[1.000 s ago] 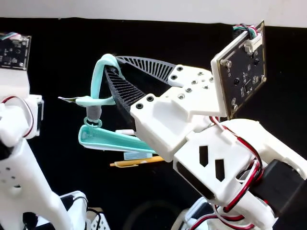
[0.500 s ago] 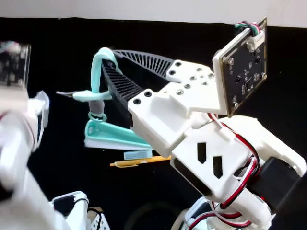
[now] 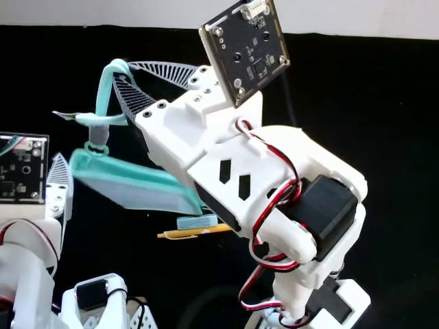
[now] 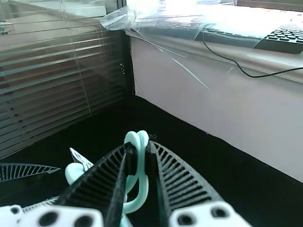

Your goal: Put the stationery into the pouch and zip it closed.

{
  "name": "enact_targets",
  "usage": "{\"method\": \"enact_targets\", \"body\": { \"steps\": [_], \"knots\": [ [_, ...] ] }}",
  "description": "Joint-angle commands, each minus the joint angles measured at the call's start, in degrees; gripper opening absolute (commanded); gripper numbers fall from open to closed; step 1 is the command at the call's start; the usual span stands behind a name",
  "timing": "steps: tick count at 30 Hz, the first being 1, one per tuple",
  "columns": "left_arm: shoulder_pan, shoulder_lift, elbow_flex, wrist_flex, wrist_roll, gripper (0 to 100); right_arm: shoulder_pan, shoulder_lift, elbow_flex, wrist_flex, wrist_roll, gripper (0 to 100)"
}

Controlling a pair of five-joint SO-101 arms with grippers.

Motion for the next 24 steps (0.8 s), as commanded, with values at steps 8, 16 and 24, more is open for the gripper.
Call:
{"method": "enact_targets", "body": {
  "steps": [8,16,24],
  "knots": [
    [0.92,0.4,-2.33,0.09,1.05,18,-0.31,0.13,-0.66,-1.98,-0.53,0.8],
    [1.01,6.9,-10.24,0.18,5.01,18,-3.12,0.04,-0.66,-1.8,-0.26,0.8],
    [11.74,10.33,-9.8,0.44,7.47,18,-3.12,0.04,-0.57,-1.8,-0.26,0.8]
  ]
}}
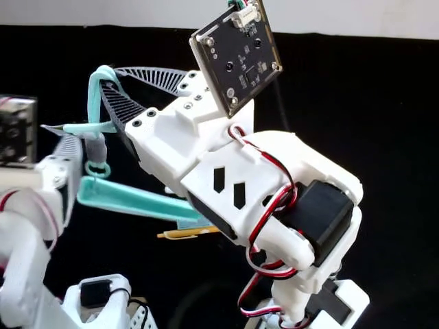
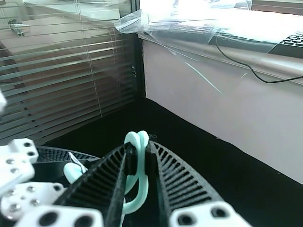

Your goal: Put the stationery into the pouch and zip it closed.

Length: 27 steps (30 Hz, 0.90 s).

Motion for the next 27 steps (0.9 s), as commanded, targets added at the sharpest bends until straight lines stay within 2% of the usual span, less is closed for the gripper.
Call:
{"method": "enact_targets", "body": {
  "steps": [1,6,15,27],
  "knots": [
    [2.68,0.84,-0.22,0.44,0.79,18,-0.57,0.04,-0.48,-1.19,-0.26,0.8],
    [2.68,0.4,4.18,0.44,0.79,18,0.04,0.13,-0.22,-1.45,-0.18,0.8],
    [2.59,-0.04,4.7,0.53,0.79,17,1.71,0.22,-0.4,-1.63,-0.18,0.8],
    [2.59,-9.63,13.58,0.53,0.79,17,1.8,0.22,-0.13,-3.21,-0.18,0.8]
  ]
}}
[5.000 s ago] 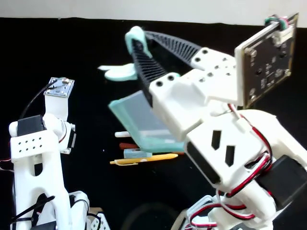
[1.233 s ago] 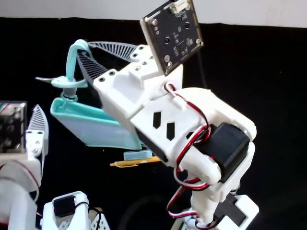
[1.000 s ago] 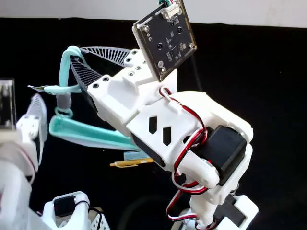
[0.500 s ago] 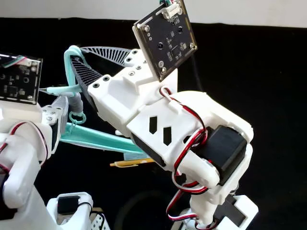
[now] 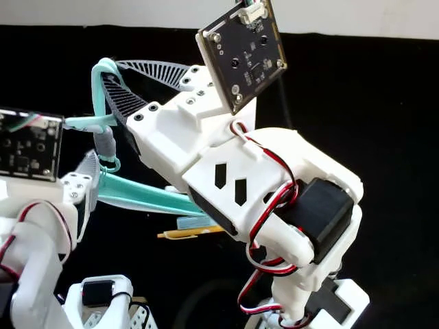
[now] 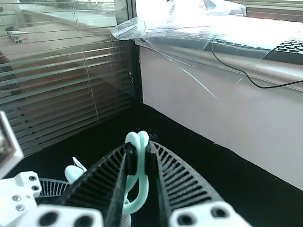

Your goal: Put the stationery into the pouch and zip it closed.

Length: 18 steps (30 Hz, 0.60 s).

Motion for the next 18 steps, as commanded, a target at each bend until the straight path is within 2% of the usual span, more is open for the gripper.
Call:
{"method": "enact_targets", "body": {
  "steps": [1,8,18],
  "knots": [
    [0.75,-1.63,0.4,0.53,0.53,17,1.1,0.22,-0.13,-1.63,-0.18,0.8],
    [-4.26,-2.86,1.71,0.62,0.26,17,1.1,0.13,-0.13,-1.36,-0.18,0.8],
    [-4.26,-2.68,3.21,0.44,0.26,17,1.1,0.13,-0.13,-1.1,-0.18,0.8]
  ]
}}
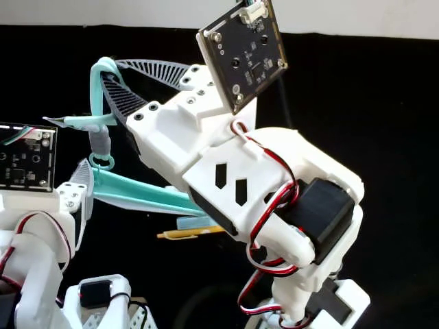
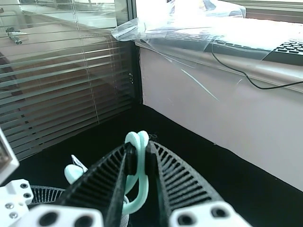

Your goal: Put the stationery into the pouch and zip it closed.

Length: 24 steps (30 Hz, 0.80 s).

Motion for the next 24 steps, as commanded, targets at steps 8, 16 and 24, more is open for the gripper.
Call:
{"method": "enact_targets", "body": {
  "steps": [8,16,24],
  "knots": [
    [-0.66,0.13,2.59,0.09,0.26,17,1.1,0.13,-0.13,-0.92,-0.18,0.8],
    [-0.66,0.13,7.08,0.0,0.18,17,1.1,0.13,-0.13,-0.92,-0.18,0.8],
    [0.04,-0.22,12.09,0.0,0.18,17,1.01,0.13,-0.13,-0.22,-0.18,0.8]
  ]
}}
